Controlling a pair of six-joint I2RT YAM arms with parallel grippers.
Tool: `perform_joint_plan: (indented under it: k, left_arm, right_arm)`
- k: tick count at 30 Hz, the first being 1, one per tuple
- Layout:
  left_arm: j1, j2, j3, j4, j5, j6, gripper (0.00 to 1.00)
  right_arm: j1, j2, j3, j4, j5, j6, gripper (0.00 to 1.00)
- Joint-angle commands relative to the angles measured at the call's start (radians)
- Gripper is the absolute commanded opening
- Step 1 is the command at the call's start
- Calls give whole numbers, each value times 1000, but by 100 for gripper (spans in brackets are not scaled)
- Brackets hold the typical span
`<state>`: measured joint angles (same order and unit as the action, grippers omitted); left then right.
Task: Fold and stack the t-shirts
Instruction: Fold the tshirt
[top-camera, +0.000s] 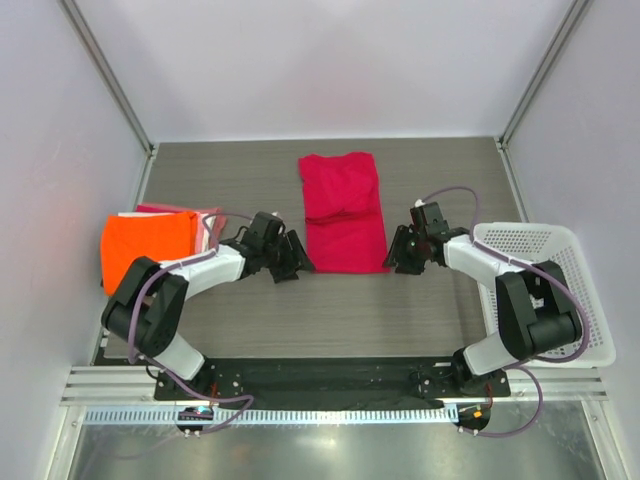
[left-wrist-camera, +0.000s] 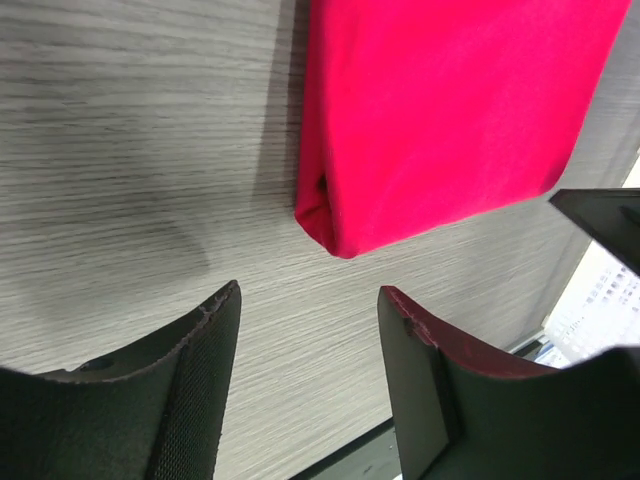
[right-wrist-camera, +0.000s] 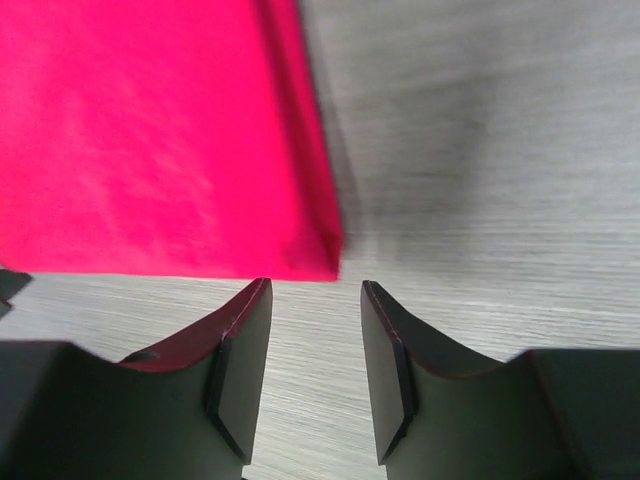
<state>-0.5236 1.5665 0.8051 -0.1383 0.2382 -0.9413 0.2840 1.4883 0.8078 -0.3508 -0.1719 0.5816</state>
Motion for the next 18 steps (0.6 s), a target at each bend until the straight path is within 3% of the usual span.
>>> perform_joint_plan:
  k: [1,6,12,18]
  left_arm:
    - [-12,15,-7,100,12,-24,58]
    - [-24,55,-12,134,9,-40,58]
    - [-23,78,-23,158,-11,-47,53]
    - [-23,104,-41,195,-10,-60,48]
  right_arm:
    - [3,15,-28,64,-28,3,48]
    - [1,67,-48,114,-38,3,46]
    - [1,124,-39,159,-54,15,27]
    - [3,141,-38,179,-60,15,23]
